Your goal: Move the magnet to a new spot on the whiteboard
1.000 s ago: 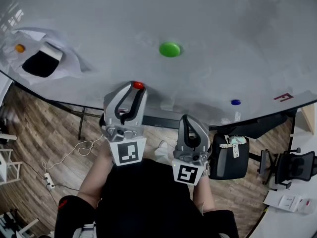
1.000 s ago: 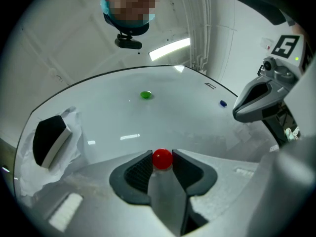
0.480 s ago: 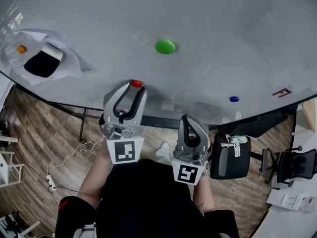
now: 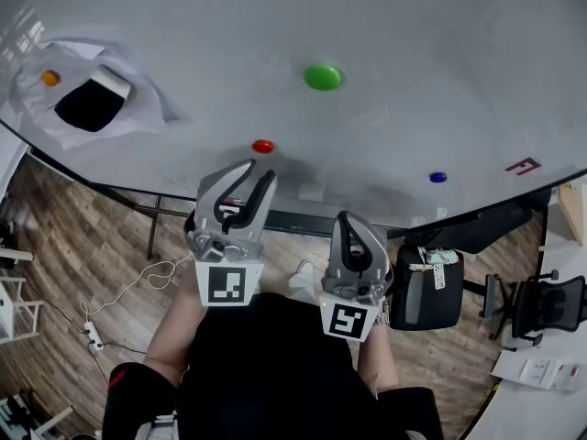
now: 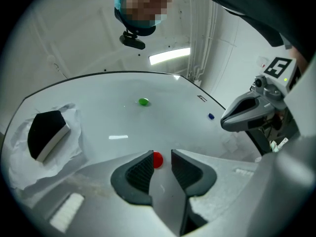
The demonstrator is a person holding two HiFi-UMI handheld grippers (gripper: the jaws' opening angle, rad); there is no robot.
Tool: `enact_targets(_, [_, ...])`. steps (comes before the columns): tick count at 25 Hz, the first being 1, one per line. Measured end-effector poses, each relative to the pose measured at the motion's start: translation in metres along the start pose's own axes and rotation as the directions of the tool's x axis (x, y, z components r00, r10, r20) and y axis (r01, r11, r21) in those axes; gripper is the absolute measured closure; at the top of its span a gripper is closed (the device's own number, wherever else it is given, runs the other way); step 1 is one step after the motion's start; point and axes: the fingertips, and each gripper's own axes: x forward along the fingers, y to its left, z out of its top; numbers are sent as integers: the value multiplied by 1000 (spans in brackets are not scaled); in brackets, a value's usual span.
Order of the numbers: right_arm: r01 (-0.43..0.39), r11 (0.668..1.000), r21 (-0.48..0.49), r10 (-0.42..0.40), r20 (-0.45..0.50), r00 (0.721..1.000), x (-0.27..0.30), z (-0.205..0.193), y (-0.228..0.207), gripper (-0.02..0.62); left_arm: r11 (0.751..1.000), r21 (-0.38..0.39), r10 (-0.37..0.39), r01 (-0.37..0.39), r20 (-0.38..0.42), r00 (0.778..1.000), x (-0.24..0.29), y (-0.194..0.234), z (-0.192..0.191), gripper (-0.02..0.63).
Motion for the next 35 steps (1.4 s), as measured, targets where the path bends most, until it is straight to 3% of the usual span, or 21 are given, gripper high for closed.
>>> enact_targets(7, [3, 1000, -18, -3, 5, 1000, -3, 12, 7, 594, 997, -40, -63, 64, 19, 998, -15, -6, 3, 542])
enact_targets(13, [-3, 1000, -23, 3, 14, 1000, -3, 24, 19, 594, 998, -37, -53, 54, 20, 998, -32, 1, 4, 604])
enact_targets(21, [-16, 1000, -13, 17, 36, 999, 0, 41, 40, 594, 995, -87, -47, 48, 14, 999, -57, 15, 4, 604])
enact_targets(27, [-28, 1000, 7, 28, 41, 999, -1, 49, 53, 594, 985, -110, -126, 129, 33, 991, -77, -1, 5, 604])
enact_targets(35, [-20, 999, 32, 19, 25, 1000, -4, 50, 62, 594, 984, -78, -158, 161, 45, 986, -87, -12, 6, 604])
